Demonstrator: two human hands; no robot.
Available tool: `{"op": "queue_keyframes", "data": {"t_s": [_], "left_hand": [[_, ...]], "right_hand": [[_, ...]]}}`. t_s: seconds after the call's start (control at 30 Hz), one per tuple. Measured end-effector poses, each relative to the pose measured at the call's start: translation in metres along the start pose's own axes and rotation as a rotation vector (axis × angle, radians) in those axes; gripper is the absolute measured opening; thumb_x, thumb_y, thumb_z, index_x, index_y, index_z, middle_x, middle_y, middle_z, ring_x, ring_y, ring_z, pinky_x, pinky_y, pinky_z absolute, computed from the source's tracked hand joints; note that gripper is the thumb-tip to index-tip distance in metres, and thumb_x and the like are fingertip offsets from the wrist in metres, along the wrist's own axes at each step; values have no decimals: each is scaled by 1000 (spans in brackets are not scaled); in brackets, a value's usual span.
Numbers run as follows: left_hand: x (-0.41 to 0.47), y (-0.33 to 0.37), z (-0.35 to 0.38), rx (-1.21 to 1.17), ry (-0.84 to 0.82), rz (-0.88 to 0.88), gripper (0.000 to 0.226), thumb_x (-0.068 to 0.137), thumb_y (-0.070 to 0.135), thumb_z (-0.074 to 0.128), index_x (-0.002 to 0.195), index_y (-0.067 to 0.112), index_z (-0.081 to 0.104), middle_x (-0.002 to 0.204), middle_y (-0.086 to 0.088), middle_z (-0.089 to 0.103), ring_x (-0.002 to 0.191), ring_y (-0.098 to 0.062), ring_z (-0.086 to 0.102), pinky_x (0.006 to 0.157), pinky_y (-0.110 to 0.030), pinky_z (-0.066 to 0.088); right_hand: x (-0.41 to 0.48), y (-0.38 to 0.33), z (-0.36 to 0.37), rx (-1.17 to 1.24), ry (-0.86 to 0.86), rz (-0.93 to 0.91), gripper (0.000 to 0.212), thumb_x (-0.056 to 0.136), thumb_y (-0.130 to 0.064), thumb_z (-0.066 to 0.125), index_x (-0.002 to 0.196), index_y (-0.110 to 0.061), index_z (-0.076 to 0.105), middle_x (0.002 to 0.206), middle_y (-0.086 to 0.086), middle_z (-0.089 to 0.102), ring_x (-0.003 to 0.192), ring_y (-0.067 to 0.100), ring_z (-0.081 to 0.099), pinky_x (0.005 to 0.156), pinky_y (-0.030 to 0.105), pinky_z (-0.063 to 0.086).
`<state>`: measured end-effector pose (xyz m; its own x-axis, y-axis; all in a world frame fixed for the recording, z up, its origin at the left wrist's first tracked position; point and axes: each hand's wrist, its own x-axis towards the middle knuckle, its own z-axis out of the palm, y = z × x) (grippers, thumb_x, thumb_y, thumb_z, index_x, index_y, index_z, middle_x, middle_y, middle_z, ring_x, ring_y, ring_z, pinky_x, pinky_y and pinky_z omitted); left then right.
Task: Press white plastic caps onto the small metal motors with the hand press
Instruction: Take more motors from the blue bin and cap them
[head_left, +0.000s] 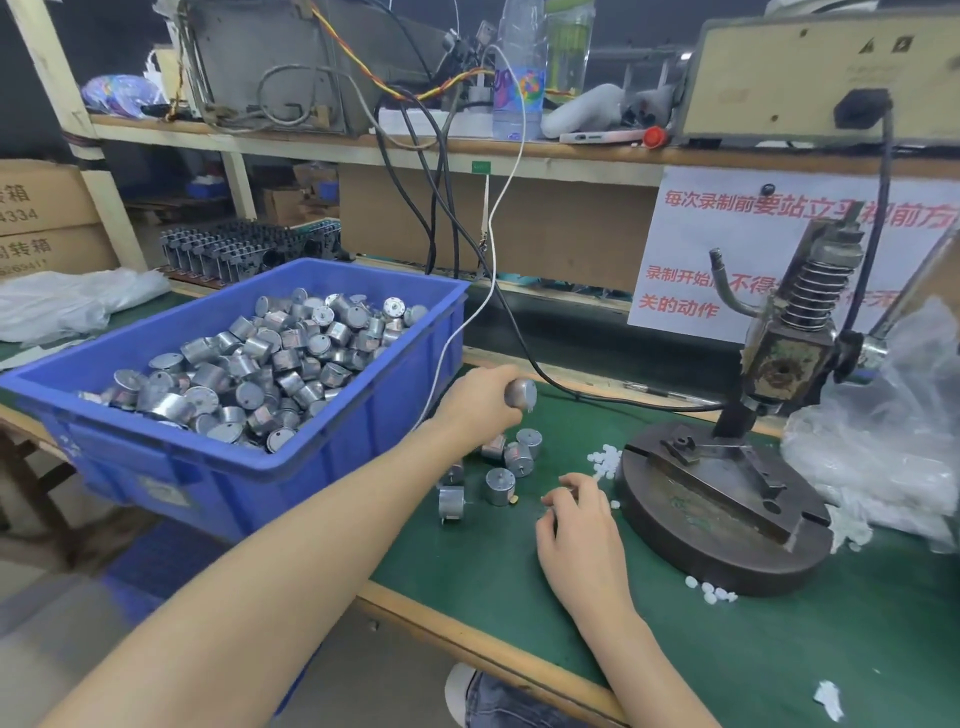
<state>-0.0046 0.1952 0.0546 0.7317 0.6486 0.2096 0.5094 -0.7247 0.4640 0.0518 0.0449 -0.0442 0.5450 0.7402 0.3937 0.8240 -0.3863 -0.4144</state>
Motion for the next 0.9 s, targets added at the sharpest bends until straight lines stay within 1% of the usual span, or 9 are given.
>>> {"op": "queue_keyframes", "data": {"t_s": [0.1,0.27,0.47,0.53,0.6,0.63,0.77,0.83,0.9], "left_hand": [[22,1,9,150,-47,-31,21,83,10,54,103,13,54,103,-8,59,98,-28,55,71,-31,41],[37,-10,33,316,-96,-113,19,85,8,48,103,13,53,111,-10,57,101,-29,54,71,-32,39],[42,-17,44,259,-164,-238,19,85,15,43,101,17,53,116,-10,57,108,-30,49,78,-34,38],[45,-15,42,294,-285,-262,33,87,19,40,118,20,50,128,-11,49,119,-32,41,90,-37,36],[44,-13,41,286,-411,-312,48,89,22,37,138,23,37,144,-13,31,132,-34,26,105,-44,26],[43,-13,41,260,-455,-354,51,92,25,35,143,23,31,150,-12,21,137,-35,18,109,-47,19],[36,-16,36,172,-483,-398,53,97,37,30,148,25,21,157,-6,4,143,-33,1,114,-50,3],[33,-14,30,98,-490,-375,53,96,32,29,148,33,17,157,-4,-2,143,-31,-5,113,-52,-2],[34,-8,17,76,-464,-315,58,91,24,31,146,38,18,157,-5,-2,143,-31,-4,113,-53,0]], "right_hand": [[1,1,1,20,17,8,20,87,-8,51,99,0,64,124,12,51,109,29,51,83,36,44],[4,-1,3,49,49,5,19,83,-3,55,100,2,63,118,16,54,101,33,55,81,40,47],[6,2,5,34,33,3,23,86,-7,51,105,0,62,122,14,51,106,30,52,86,38,44],[7,2,5,37,33,10,24,87,-8,49,107,-1,61,124,13,49,108,29,51,87,37,43],[6,2,5,36,30,8,24,88,-9,48,108,-3,61,126,11,48,110,28,49,88,35,42],[6,2,4,38,30,3,24,88,-9,48,107,-3,61,126,11,48,110,28,49,88,35,42],[5,1,2,53,48,-6,21,86,-5,51,103,-1,63,121,13,52,106,30,53,84,37,45],[5,1,2,57,47,-5,21,85,-5,52,103,-1,63,120,13,53,105,30,53,83,37,45],[5,1,2,59,45,-6,21,86,-4,51,103,-1,62,119,12,53,105,29,53,82,36,45]]}}
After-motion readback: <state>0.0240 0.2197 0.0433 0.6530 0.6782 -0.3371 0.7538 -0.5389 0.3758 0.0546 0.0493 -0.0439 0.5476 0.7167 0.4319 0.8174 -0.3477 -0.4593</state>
